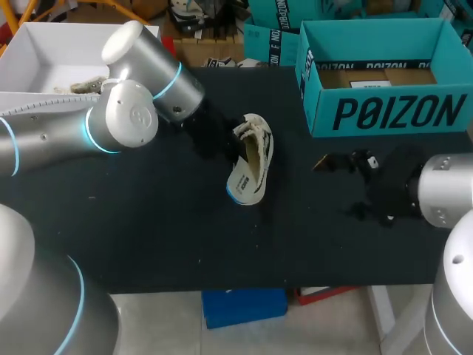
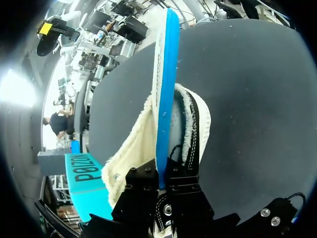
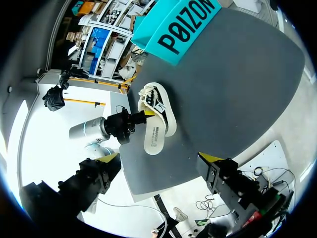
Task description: Take the shoe out of the shoebox, open the shoe tongue, remove and reinsert the insole, then place the shoe into the shoebox
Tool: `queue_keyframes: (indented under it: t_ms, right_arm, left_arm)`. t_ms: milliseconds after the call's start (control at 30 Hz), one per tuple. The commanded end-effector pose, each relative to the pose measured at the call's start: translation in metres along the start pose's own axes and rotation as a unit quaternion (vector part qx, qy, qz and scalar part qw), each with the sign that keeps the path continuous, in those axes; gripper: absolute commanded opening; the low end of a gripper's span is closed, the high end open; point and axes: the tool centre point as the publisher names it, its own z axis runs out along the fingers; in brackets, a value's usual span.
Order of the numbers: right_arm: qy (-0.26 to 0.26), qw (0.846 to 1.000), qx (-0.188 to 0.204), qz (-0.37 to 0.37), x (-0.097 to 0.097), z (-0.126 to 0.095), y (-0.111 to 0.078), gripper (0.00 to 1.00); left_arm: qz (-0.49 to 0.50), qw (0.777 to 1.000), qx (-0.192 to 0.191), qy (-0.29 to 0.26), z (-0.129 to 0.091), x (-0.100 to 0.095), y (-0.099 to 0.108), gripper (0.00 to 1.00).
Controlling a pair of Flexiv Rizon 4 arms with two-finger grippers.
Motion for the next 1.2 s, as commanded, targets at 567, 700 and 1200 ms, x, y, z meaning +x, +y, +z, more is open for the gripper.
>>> queue_keyframes:
  t_ms: [567,700,1200]
  right_arm:
    - [0.005,1.000,0.016,-0.001,-0.006,-0.017,0.004,1.00]
    - [0.005,1.000,0.016,-0.001,-0.006,-0.017,0.004,1.00]
    - [0.005,1.000,0.016,-0.001,-0.006,-0.017,0.004,1.00]
  left_arm:
    - [-0.003,0.999,-0.035,-0.017,0.011,-0.003,0.010,0.00]
    - [-0.003,0.999,-0.036,-0.028,0.002,-0.004,0.002,0.10]
    - [0.011,0.999,-0.026,-0.043,-0.025,-0.010,-0.021,0.29]
